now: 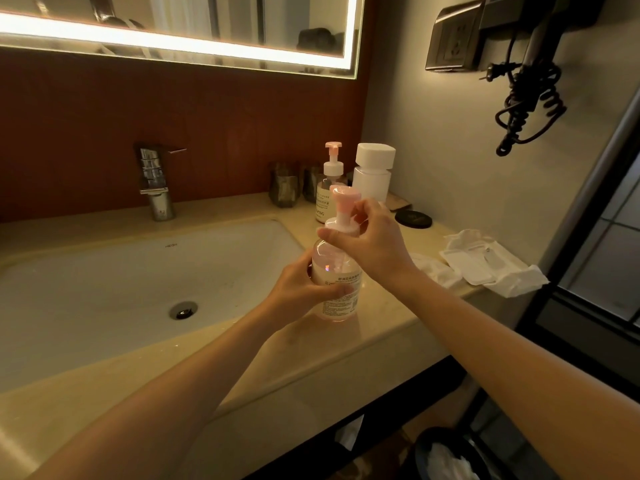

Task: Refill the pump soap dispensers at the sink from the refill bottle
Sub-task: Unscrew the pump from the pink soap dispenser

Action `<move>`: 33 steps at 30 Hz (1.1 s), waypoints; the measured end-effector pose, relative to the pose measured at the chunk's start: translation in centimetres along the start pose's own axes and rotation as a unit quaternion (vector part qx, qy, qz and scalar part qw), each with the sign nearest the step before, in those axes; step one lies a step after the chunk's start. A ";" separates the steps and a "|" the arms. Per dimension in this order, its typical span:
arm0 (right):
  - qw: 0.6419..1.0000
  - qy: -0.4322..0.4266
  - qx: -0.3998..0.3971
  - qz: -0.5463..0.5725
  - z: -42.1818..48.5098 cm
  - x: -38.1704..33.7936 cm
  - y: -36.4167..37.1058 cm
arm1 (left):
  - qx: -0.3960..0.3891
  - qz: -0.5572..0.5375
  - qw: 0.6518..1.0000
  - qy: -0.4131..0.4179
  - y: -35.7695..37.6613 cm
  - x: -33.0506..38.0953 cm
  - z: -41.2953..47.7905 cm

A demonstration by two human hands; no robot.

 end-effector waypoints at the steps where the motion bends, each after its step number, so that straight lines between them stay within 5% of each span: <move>1: 1.000 -0.002 0.001 0.006 0.0 0.0 0.1 | 0.001 0.001 1.000 0.000 0.0 0.0 0.0; 8: 0.990 0.024 -0.075 0.114 -0.2 -0.2 0.8 | 0.008 0.001 1.000 0.007 -0.2 -0.2 0.1; 16: 1.000 0.007 -0.001 0.026 0.0 -0.4 -0.3 | 0.005 0.007 1.000 0.016 -0.2 0.1 0.0; 24: 0.973 0.093 -0.131 0.165 -0.3 -0.2 0.6 | 0.005 -0.004 1.000 0.018 -0.2 0.0 -0.1; 29: 0.992 0.084 -0.048 0.080 0.1 0.2 0.1 | 0.001 -0.003 1.000 0.015 -0.1 0.0 0.0; 33: 0.989 0.080 -0.066 0.108 -0.3 -0.2 0.3 | 0.010 -0.004 1.000 0.012 -0.2 -0.1 0.0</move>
Point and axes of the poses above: each hand's wrist, its own z-axis towards the middle knuckle, its own y-axis out of the palm, x = y × z, the point moved 7 cm from there along z, towards the middle knuckle, and after that the axes turned 3 degrees about y, right-handed, at the moved point
